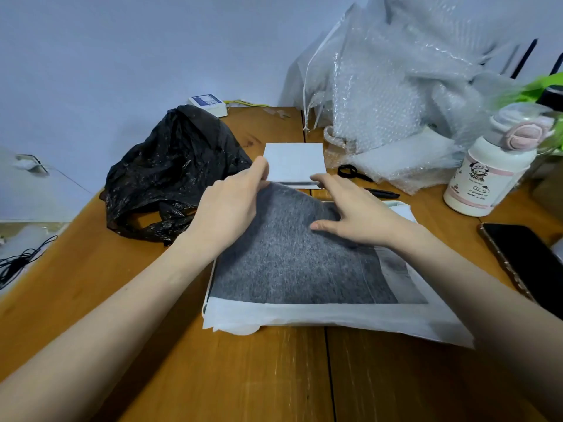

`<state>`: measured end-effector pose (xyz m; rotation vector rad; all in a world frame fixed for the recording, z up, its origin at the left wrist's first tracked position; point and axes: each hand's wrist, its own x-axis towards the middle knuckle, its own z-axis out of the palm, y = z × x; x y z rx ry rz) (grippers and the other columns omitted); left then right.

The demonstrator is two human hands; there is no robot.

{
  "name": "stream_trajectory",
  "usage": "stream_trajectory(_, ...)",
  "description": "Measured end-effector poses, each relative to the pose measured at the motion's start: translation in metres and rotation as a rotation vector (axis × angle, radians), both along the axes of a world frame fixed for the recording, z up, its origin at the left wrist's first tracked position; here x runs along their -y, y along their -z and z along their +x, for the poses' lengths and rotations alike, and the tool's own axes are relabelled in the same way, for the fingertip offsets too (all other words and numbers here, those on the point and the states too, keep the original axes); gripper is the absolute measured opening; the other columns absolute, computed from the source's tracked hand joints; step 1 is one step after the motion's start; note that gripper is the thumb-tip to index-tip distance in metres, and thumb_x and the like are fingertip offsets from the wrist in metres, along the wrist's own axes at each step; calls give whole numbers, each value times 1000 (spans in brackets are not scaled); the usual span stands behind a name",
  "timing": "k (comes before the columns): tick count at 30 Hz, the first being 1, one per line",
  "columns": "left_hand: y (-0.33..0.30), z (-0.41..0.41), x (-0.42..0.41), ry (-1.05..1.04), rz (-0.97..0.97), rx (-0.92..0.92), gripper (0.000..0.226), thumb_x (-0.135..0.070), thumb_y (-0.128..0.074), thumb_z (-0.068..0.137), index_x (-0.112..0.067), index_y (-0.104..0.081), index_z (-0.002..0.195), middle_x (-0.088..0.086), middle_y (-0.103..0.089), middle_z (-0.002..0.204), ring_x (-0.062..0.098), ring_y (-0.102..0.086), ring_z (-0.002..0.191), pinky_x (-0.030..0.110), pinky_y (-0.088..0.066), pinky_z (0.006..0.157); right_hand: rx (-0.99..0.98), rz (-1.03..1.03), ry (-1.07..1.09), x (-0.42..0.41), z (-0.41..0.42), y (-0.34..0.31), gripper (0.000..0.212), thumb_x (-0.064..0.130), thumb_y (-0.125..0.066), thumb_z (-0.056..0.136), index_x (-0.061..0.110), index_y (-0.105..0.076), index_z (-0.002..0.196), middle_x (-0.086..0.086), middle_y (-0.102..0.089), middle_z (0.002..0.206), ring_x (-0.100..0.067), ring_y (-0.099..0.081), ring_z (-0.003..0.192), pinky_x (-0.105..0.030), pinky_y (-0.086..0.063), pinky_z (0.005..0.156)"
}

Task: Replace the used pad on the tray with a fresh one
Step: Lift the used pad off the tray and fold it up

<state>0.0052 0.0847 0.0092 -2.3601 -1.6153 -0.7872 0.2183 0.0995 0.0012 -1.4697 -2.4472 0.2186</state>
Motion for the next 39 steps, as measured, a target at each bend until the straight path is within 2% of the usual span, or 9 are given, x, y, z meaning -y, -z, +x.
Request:
stream_trajectory(5, -30, 21, 18, 77, 45, 15, 37, 5, -34, 86, -26, -29, 105, 1, -60, 116, 43, -60, 76, 46, -47, 63, -180, 9, 40, 6, 11, -26, 60, 37, -72, 76, 22, -43, 126, 6, -53, 89, -18, -54, 87, -37, -46, 78)
stream_trajectory(8, -50, 29, 22, 137, 160, 87, 37, -3, -40, 92, -33, -29, 111, -5, -63, 119, 41, -65, 85, 49, -51, 66, -217, 42, 3, 11, 21, -39, 23, 33, -72, 78, 20, -66, 96, 9, -50, 86, -16, -48, 94, -28, -34, 78)
stream_trajectory(12, -78, 34, 26, 284, 278, 209, 25, -28, -45, 95, -30, -33, 117, -7, -66, 108, 22, -63, 88, 42, -50, 69, -446, -59, -84, 26, 32, -57, 17, 25, -69, 82, 8, -66, 85, -6, -68, 88, -13, -59, 88, -38, -47, 82)
stream_trajectory(17, -92, 32, 24, 216, 273, 164, 93, -56, -63, 78, -24, -11, 148, -3, -40, 138, 16, -55, 91, 33, -46, 69, -655, 33, -120, 39, 39, -79, 20, 12, -68, 83, 27, -59, 73, 17, -58, 65, 5, -50, 67, -17, -40, 66)
stream_trajectory(21, -88, 28, 22, 69, 344, 123, 115, -64, -62, 72, -10, 3, 150, 14, -11, 157, 25, -18, 143, 52, -30, 110, -867, 142, -88, 46, 46, -94, 18, 8, -66, 84, 25, -62, 81, 17, -64, 72, 5, -56, 73, -12, -42, 69)
stream_trajectory(28, -71, 32, 26, -31, 85, 532, 124, -69, -63, 69, -14, 14, 149, 5, 14, 160, 13, 11, 146, 41, -4, 120, -1222, 155, -40, 52, 56, -97, 15, 7, -61, 87, 8, -63, 102, -12, -68, 102, -17, -62, 94, -43, -49, 90)
stream_trajectory(31, -64, 29, 21, 84, -220, 863, 110, -59, -71, 70, -27, -3, 150, -8, -20, 158, 7, -22, 143, 33, -24, 115, -1317, 121, -27, 51, 58, -92, 17, 6, -59, 88, 16, -63, 101, 6, -72, 95, -12, -66, 92, -34, -52, 87)
stream_trajectory(34, -59, 24, 13, 201, -567, 1049, 76, -57, -72, 69, -27, -46, 134, -15, -61, 125, 4, -58, 114, 31, -44, 101, -1390, 95, -35, 49, 60, -87, 20, 4, -56, 89, 10, -61, 108, 10, -74, 95, -9, -67, 93, -23, -54, 82)
stream_trajectory(39, -55, 23, 8, 243, -729, 1124, 21, -28, -70, 80, -10, -71, 91, 3, -76, 86, 16, -71, 79, 30, -56, 73, -1440, 77, 1, 46, 63, -80, 23, 6, -54, 90, 9, -58, 113, 7, -73, 100, -10, -67, 97, -23, -53, 82)
